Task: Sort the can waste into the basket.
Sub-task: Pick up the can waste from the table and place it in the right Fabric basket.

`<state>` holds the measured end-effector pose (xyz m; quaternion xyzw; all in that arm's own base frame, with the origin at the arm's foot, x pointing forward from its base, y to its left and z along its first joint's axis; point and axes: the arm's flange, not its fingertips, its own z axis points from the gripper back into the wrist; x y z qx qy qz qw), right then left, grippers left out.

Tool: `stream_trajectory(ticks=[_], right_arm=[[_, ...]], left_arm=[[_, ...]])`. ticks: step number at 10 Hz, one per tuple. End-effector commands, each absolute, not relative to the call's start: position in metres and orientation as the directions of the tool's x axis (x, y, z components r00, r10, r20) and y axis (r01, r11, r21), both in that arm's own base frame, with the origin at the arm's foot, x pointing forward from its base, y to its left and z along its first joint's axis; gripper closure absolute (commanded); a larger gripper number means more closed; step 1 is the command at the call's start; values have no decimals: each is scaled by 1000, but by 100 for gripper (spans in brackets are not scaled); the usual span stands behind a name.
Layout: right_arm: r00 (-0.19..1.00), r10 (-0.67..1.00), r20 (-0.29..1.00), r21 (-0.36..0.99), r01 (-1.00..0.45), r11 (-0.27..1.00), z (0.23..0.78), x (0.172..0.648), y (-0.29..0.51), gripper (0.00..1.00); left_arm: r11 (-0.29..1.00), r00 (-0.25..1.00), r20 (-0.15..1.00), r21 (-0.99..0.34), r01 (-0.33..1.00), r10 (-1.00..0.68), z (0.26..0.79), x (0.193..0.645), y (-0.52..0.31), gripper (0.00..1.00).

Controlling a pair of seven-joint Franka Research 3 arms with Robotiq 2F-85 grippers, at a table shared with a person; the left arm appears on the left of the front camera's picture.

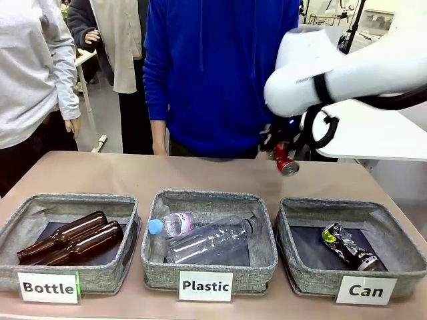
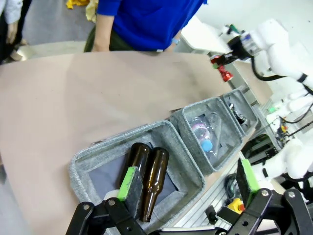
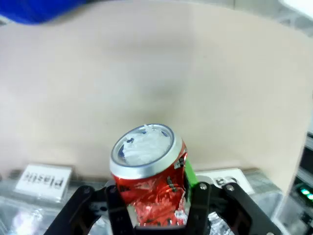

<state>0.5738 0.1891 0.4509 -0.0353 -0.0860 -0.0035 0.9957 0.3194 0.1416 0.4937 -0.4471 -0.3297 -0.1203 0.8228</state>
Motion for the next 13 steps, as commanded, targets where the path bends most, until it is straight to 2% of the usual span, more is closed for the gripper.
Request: stream_trajectory(ticks=[1,2,3,4,5,7,8,10,12,13], right_arm=[[941,329,84,-50,-326,944,474,509,156,100],[850,523,-55,-114,-526,843,480,486,142,100],[763,624,-167,-163,-646,746,480,468,129,100],[649,718,-251,-157,-759,631,477,452,119,100],[494,823,-279,-92,-867,489,474,436,108,100],[322,918,-232,-58,-947,317,468,421,101,100],[279,943,-183,-43,-960,276,466,416,99,100],[246,965,-93,22,-968,249,466,413,96,100],[280,956,-91,34,-958,284,467,413,99,100],[284,956,-77,42,-957,288,467,414,100,27]], left_arm=[[567,752,649,-664,487,115,496,320,141,0],[567,752,649,-664,487,115,496,320,141,0],[567,752,649,-664,487,115,496,320,141,0],[567,752,649,-664,487,115,496,320,141,0],[567,752,649,-664,487,115,496,320,141,0],[567,752,649,-664,487,115,496,320,141,0],[567,752,649,-664,487,115,496,320,141,0],[567,752,649,-664,487,115,496,320,141,0],[567,752,649,-664,487,115,496,320,141,0],[567,752,649,-664,487,115,496,320,141,0]])
